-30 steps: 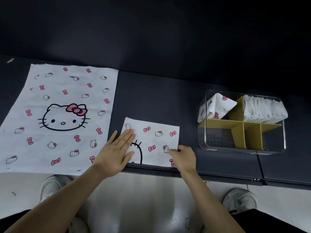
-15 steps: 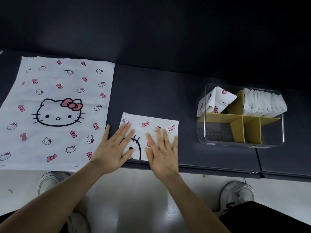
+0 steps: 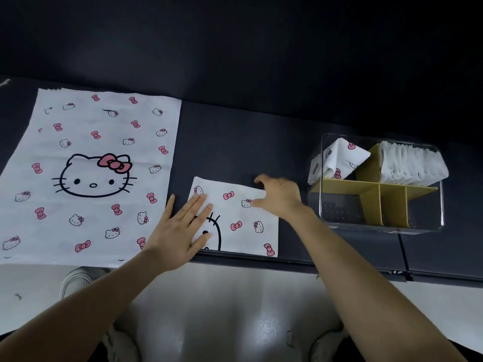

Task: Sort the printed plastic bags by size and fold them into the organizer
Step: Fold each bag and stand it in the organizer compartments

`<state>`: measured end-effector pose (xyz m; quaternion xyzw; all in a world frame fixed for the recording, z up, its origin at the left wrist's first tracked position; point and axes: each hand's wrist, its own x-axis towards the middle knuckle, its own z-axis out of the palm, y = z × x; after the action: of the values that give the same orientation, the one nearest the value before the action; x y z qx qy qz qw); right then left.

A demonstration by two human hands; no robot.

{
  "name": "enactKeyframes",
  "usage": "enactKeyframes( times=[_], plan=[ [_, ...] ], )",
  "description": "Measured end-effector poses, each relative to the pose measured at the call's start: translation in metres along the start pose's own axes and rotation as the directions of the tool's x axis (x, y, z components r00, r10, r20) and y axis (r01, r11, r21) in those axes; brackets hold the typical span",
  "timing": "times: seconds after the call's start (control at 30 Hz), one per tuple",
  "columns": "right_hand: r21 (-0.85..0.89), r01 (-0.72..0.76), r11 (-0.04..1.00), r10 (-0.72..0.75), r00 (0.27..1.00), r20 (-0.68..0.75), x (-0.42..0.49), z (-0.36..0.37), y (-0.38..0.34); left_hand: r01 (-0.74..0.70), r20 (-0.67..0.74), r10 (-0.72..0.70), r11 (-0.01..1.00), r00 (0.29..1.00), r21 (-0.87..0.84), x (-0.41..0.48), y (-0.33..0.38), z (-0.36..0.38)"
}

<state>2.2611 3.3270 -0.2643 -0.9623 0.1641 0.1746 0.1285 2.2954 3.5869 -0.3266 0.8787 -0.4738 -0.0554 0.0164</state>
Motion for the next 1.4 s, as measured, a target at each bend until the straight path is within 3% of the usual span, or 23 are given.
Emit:
enactKeyframes(
  times=[0.13,0.2,0.27,0.37,0.43,0.6,0.67,0.7,0.77,0.8,0.87,0.9,0.93,1.0,1.07,1.2,1.4],
  plan=[
    [-0.007,0.029,1.0,-0.028,0.991,0.131,-0.003,-0.012,0.002,-0.128,0.01,0.128,0.99,0.992,0.059,0.003,-0.01,-0.003],
    [0.203,-0.028,0.979,-0.009,0.984,0.18,-0.012,-0.007,0.007,-0.193,0.005,0.193,0.977,0.981,0.088,0.006,-0.018,-0.006],
    [0.447,-0.112,0.887,0.036,0.984,0.175,-0.029,0.0,0.01,-0.235,-0.03,0.238,0.968,0.971,0.086,0.01,-0.023,-0.013],
    [0.693,-0.216,0.688,0.17,0.976,0.135,-0.062,0.016,0.01,-0.231,-0.231,0.212,0.971,0.95,-0.06,0.009,-0.01,-0.025],
    [0.823,-0.284,0.492,0.274,0.948,0.163,-0.082,0.024,0.006,-0.248,-0.332,0.161,0.939,0.93,-0.239,-0.004,0.016,-0.028],
    [0.885,-0.464,-0.047,0.388,0.808,0.444,-0.111,0.035,-0.009,-0.21,-0.224,0.117,0.866,0.968,-0.455,-0.027,0.051,-0.011],
    [0.843,-0.504,-0.189,0.345,0.769,0.538,-0.12,0.038,-0.014,-0.15,-0.195,0.053,0.837,0.979,-0.526,-0.026,0.053,-0.007],
    [0.831,-0.515,-0.211,0.324,0.765,0.556,-0.123,0.04,-0.015,-0.119,-0.173,0.025,0.82,0.985,-0.559,-0.026,0.054,-0.008],
    [0.863,-0.491,-0.119,0.337,0.798,0.5,-0.131,0.045,-0.013,-0.094,-0.145,0.011,0.806,0.989,-0.585,-0.029,0.054,-0.008],
    [0.894,-0.448,0.01,0.375,0.83,0.412,-0.134,0.048,-0.01,-0.099,-0.155,0.008,0.805,0.988,-0.585,-0.03,0.053,-0.007],
    [0.873,-0.295,0.387,0.408,0.904,0.125,-0.142,0.05,0.004,-0.092,-0.16,-0.007,0.795,0.987,-0.6,-0.032,0.051,-0.004],
    [0.831,-0.201,0.518,0.338,0.941,0.017,-0.144,0.05,0.013,-0.077,-0.146,-0.019,0.781,0.989,-0.619,-0.031,0.05,-0.003],
    [0.817,-0.098,0.568,0.203,0.979,-0.023,-0.147,0.047,0.02,-0.045,-0.125,-0.047,0.766,0.991,-0.641,-0.031,0.049,-0.002],
    [0.845,-0.027,0.534,-0.08,0.993,0.082,-0.15,0.044,0.026,0.075,-0.052,-0.149,0.735,0.987,-0.674,-0.031,0.052,-0.007],
    [0.819,-0.044,0.573,-0.178,0.968,0.176,-0.145,0.045,0.027,0.202,0.036,-0.246,0.694,0.969,-0.691,-0.028,0.054,-0.012],
    [0.7,-0.019,0.714,0.077,0.996,-0.052,-0.109,0.045,0.016,0.389,0.141,-0.416,0.606,0.898,-0.694,-0.018,0.056,-0.018],
    [0.807,-0.163,0.568,0.233,0.972,0.033,-0.066,0.043,0.003,0.531,0.152,-0.669,0.408,0.727,-0.743,0.005,0.062,-0.026]
  ],
)
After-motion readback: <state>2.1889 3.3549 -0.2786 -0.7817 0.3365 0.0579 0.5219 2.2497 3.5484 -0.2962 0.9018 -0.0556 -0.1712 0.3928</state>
